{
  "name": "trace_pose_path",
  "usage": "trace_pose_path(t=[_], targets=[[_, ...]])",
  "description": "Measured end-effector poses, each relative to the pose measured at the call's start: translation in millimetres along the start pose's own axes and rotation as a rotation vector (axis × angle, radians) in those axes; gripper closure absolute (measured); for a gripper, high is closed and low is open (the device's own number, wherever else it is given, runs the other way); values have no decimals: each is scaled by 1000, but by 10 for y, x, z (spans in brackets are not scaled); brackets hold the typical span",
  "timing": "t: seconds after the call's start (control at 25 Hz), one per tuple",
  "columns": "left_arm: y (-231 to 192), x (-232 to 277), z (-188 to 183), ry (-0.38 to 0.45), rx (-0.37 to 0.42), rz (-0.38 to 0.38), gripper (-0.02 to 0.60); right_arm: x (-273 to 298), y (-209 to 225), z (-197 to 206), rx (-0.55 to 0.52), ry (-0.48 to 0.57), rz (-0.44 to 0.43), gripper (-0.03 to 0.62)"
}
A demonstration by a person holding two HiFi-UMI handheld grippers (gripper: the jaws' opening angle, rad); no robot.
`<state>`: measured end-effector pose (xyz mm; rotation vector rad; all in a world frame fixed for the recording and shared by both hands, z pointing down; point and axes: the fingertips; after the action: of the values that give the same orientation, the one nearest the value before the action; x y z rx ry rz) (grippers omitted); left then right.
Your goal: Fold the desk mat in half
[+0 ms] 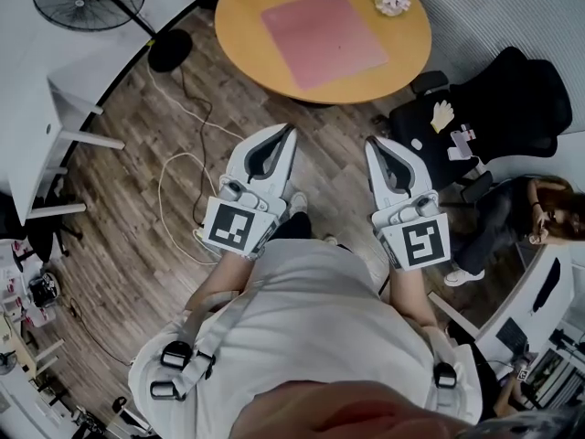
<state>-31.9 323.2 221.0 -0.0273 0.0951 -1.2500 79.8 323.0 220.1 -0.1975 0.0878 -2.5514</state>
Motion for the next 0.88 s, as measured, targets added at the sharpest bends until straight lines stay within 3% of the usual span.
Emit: trace_pose_path(t=[0.6,0.88], targets=[[-592,515,83,-18,6,13,575,792,272,-36,30,10,-22,589],[-679,948,208,-33,-3,22,575,1002,685,127,13,-12,-15,589]])
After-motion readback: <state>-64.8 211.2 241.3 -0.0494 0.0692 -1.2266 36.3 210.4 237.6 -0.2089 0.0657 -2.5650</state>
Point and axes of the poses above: the fingertips, and each gripper's own axes: x forward along the fingers, y to its right, z out of its underside, and after that the axes turned 8 degrees about -z, right-handed
